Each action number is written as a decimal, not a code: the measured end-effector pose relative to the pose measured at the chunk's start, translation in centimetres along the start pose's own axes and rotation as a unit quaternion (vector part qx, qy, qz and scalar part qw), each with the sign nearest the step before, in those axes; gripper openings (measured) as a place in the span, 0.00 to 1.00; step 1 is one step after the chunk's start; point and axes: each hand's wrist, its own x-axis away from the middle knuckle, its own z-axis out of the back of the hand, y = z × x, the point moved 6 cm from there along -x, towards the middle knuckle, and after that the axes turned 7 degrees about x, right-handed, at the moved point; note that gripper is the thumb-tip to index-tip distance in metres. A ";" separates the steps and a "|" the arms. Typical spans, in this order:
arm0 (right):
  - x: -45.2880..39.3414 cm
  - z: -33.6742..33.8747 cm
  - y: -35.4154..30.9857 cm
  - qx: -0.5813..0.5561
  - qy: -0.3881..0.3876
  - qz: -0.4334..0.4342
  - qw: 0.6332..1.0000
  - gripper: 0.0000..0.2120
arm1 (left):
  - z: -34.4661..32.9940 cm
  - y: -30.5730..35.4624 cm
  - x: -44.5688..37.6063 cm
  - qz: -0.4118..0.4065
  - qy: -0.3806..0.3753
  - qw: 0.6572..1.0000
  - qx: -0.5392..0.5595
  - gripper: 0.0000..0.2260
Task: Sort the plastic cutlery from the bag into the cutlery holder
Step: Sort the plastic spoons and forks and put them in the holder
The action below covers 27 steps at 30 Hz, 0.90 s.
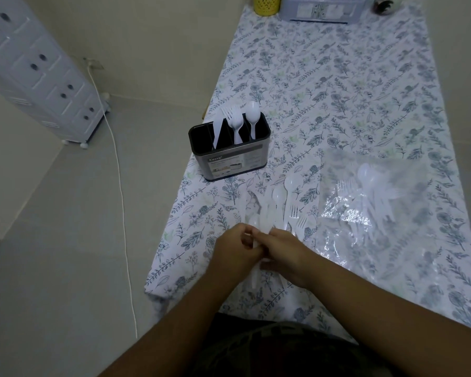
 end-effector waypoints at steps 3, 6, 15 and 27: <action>0.1 0.5 0.2 0.005 0.038 0.003 0.999 0.13 | -0.4 -0.2 0.9 -0.022 0.006 0.999 0.028 0.12; 0.2 1.2 0.3 -0.012 0.053 0.009 0.998 0.11 | -0.2 -0.5 0.9 -0.029 0.021 0.998 0.055 0.15; 1.4 4.9 1.5 -0.083 0.121 0.003 0.989 0.13 | 3.0 -1.8 -2.9 0.004 0.078 0.973 -0.219 0.21; 2.0 3.8 1.7 -0.070 0.052 0.015 0.996 0.10 | 0.4 -1.2 -3.7 0.024 0.080 0.899 -0.430 0.14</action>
